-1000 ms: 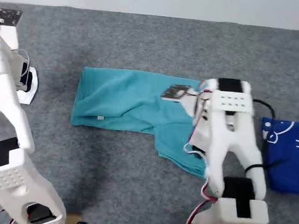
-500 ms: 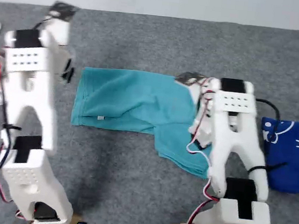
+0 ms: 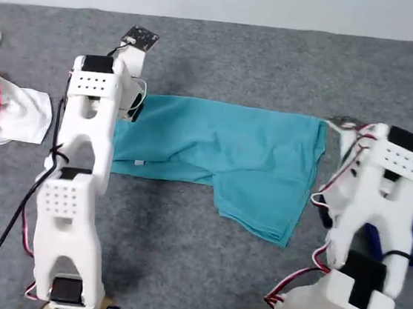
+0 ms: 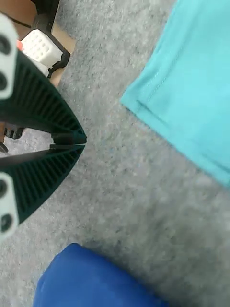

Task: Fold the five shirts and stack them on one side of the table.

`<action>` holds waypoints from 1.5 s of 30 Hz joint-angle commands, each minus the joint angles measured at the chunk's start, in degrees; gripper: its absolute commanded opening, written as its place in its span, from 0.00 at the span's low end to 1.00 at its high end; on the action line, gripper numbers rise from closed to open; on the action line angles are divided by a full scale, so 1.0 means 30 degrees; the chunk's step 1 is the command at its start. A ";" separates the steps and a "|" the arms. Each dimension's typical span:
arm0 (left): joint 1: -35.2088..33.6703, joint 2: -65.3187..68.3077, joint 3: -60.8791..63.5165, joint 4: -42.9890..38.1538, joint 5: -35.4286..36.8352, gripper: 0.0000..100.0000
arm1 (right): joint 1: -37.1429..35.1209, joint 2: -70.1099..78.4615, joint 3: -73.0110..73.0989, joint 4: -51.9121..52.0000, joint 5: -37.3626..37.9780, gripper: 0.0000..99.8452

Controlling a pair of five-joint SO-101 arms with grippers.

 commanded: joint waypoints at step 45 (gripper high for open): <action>-0.0967 0.7033 -1.4725 0.5656 -0.2901 0.08 | 0.0366 -1.0212 0.6535 0.1158 -0.0147 0.01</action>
